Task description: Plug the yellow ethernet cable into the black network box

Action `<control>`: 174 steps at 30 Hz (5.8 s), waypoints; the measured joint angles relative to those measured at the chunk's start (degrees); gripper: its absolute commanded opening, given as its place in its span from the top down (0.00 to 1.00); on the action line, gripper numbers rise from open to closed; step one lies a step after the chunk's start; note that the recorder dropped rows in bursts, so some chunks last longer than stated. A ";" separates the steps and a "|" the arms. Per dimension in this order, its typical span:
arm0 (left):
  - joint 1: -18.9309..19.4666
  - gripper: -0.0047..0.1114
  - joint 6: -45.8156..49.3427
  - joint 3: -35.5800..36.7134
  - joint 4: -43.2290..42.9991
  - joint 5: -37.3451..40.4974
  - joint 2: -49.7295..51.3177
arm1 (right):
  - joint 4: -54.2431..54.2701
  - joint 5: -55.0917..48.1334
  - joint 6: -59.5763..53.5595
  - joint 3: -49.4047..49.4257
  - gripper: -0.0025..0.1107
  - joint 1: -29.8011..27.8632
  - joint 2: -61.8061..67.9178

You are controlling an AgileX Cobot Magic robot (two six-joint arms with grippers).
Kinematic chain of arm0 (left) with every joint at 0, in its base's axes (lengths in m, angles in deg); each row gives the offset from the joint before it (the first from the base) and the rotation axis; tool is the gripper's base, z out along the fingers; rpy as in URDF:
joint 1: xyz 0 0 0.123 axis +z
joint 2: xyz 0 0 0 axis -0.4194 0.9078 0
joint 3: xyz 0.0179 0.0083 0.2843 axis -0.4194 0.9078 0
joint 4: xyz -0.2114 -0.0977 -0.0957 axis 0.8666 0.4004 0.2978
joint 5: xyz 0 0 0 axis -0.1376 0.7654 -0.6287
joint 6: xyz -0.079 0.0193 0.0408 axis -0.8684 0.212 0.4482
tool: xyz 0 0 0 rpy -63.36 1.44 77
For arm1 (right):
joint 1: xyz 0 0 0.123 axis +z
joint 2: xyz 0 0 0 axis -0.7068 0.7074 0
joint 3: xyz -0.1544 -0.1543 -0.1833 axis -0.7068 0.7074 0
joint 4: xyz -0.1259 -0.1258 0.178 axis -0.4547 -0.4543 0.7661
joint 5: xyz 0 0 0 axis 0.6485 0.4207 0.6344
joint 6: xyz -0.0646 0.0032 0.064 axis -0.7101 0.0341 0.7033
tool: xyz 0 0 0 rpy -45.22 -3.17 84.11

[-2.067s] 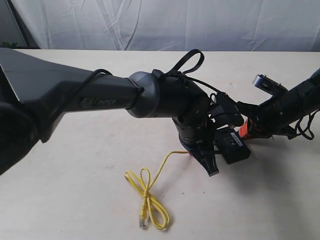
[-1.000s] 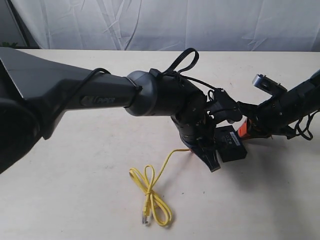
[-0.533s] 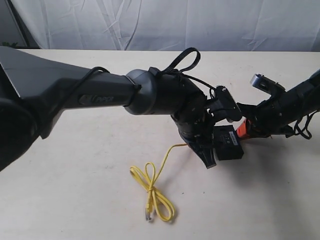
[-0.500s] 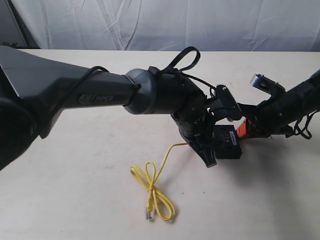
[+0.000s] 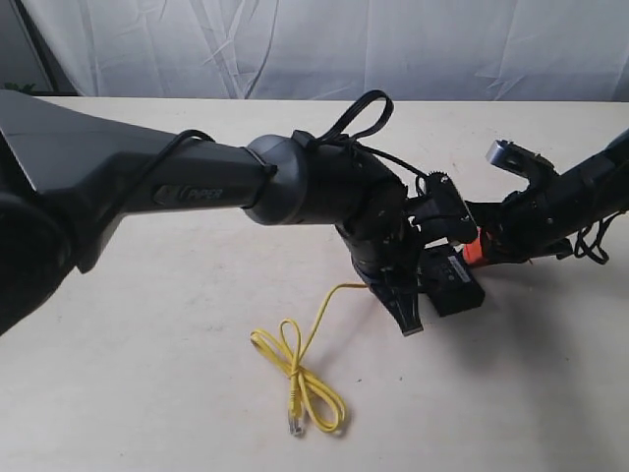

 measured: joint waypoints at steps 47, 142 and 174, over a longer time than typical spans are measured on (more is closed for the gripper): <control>0.21 0.96 -4.05 -0.29 0.08 3.01 0.00 | 0.71 -1.42 1.33 -1.59 0.99 0.35 2.15; 0.55 0.96 -4.05 -0.18 10.59 2.66 0.18 | 0.95 -1.69 1.33 -1.59 0.99 0.24 2.15; 0.55 0.96 -4.05 -0.18 10.98 3.62 -0.90 | 1.05 -1.69 1.33 -1.59 0.99 0.24 2.15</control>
